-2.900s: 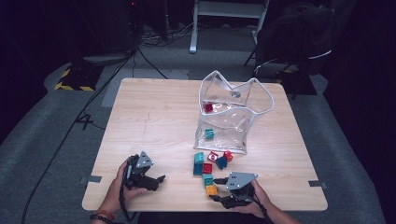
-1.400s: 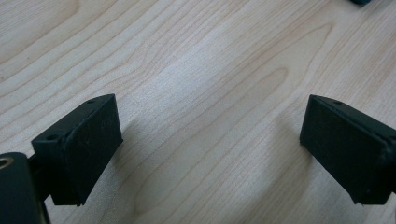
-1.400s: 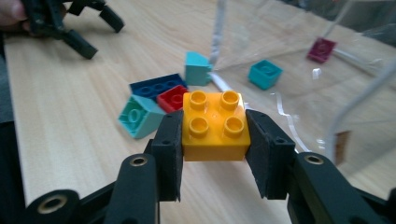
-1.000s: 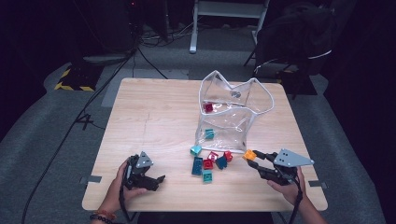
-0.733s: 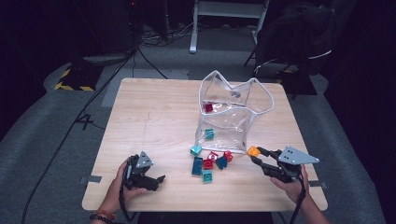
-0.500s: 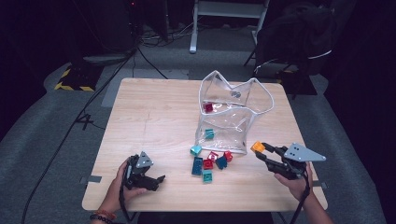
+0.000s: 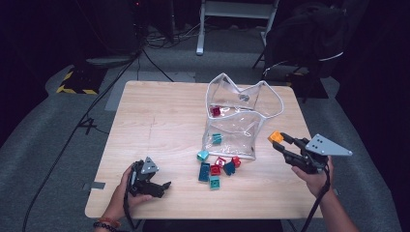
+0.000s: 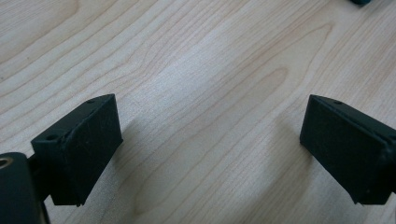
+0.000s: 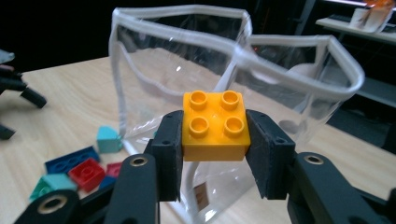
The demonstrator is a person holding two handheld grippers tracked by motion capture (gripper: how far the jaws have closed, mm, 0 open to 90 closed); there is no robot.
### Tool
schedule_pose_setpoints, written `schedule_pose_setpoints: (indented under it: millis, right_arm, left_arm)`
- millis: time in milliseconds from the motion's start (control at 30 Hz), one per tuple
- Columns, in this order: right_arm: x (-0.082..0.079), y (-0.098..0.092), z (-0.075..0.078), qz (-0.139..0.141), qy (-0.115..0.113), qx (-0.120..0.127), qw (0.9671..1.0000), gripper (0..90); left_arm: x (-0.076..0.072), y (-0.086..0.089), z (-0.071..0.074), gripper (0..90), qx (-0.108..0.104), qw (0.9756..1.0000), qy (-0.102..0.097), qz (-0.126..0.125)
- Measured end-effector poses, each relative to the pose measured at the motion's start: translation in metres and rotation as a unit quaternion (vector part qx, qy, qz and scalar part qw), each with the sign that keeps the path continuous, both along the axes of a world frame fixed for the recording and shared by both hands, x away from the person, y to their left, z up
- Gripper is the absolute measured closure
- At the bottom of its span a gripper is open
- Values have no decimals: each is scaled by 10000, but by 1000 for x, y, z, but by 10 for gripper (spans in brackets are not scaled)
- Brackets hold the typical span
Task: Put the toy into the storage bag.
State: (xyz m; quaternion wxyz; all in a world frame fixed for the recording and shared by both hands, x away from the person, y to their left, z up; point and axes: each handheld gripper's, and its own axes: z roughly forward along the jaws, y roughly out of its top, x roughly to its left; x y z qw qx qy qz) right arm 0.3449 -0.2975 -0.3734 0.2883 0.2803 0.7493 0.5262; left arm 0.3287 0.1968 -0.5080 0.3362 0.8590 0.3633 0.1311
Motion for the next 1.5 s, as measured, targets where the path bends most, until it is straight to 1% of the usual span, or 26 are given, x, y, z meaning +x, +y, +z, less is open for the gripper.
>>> schedule_pose_setpoints:
  millis: [133,200,267,400,500,567,633,700,767,967,1033,1100,1167,1300,1367,1433,1500]
  right_arm:
    - [7,2,18,-71,-145,20,9999,591]
    - [12,3,26,-69,-147,52,9999,590]
    - [17,5,35,-86,-109,32,9999,590]
    - [26,8,49,-147,-175,26,9997,590]
    - [32,12,58,-198,-205,-7,9996,590]
    - [38,15,61,-250,-186,7,9995,590]
    - [43,17,62,-267,-157,70,9995,590]
    - [48,20,62,-319,-164,39,9994,590]
    - [53,23,63,-326,-116,66,9994,590]
    - [67,28,61,-473,-50,-14,9989,590]
    - [72,30,59,-494,39,-5,9988,589]
    - [77,32,57,-548,87,-60,9984,590]
    - [82,34,55,-595,138,-62,9981,590]
    - [89,36,54,-685,199,-67,9974,589]
    - [92,37,53,-728,249,-116,9970,589]
    - [92,39,53,-732,223,-187,9969,589]
    - [91,39,54,-728,208,-161,9970,585]
  left_arm:
    - [0,0,0,58,-1,10000,1,1]
    - [0,0,0,57,-1,10000,0,1]
    - [0,0,0,58,0,10000,0,0]
    - [0,0,0,58,1,10000,0,0]
    - [0,0,0,58,-1,10000,1,1]
    - [0,0,0,57,1,10000,1,-1]
    - [0,0,0,58,-1,10000,1,0]
    - [0,0,0,58,1,10000,0,-1]
    - [0,0,0,58,0,10000,0,-1]
    - [0,0,0,58,-1,10000,0,1]
    - [0,0,0,58,-1,10000,-1,0]
    - [0,0,0,58,1,10000,-1,0]
    - [0,0,0,58,-1,10000,0,0]
    - [0,0,0,58,-1,10000,0,1]
    - [0,0,0,58,-1,10000,0,1]
    - [0,0,0,58,9,10000,-7,-6]
    - [0,0,0,58,0,10000,0,0]
